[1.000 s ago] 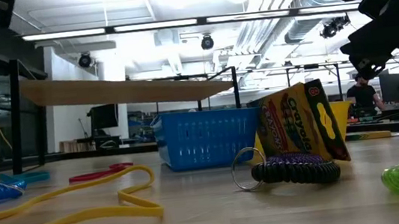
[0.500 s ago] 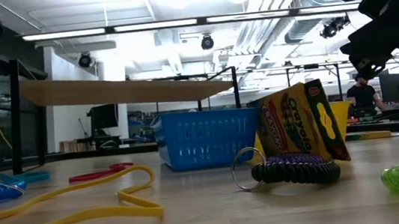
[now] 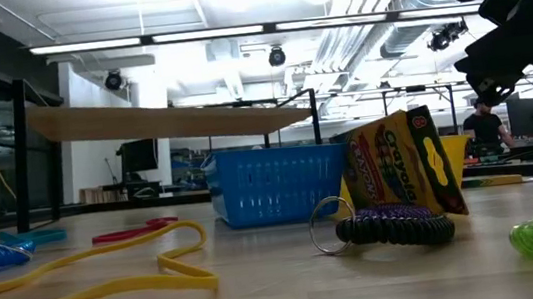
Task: Pick & Place Office Desk Supplies
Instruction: Put the brown rubber band into the blue bin
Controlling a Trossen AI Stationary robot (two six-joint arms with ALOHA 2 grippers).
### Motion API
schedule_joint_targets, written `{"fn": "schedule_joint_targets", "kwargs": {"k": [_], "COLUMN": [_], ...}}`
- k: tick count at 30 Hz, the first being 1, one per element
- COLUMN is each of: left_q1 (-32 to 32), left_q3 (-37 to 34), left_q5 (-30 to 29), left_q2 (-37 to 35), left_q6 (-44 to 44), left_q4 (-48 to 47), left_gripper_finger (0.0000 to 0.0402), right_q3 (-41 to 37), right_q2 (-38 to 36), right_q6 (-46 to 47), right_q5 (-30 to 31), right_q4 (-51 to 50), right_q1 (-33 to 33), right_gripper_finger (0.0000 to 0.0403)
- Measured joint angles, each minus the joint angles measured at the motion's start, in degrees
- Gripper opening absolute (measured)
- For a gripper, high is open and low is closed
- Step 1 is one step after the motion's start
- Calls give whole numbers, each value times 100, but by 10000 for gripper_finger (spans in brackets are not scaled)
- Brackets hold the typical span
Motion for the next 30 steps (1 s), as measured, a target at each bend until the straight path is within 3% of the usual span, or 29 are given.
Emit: {"fn": "schedule_joint_targets", "kwargs": {"k": [30], "left_q1": [-95], "left_q3": [-9], "left_q5": [51], "left_q2": [687], "left_q6": [-797], "left_q4": [175], "left_gripper_finger": [81], "right_q3": [2], "right_q2": [2], "right_q6": [0], "right_q5": [0], "right_q4": [0], "right_q1": [-1], "right_gripper_finger": [89]}}
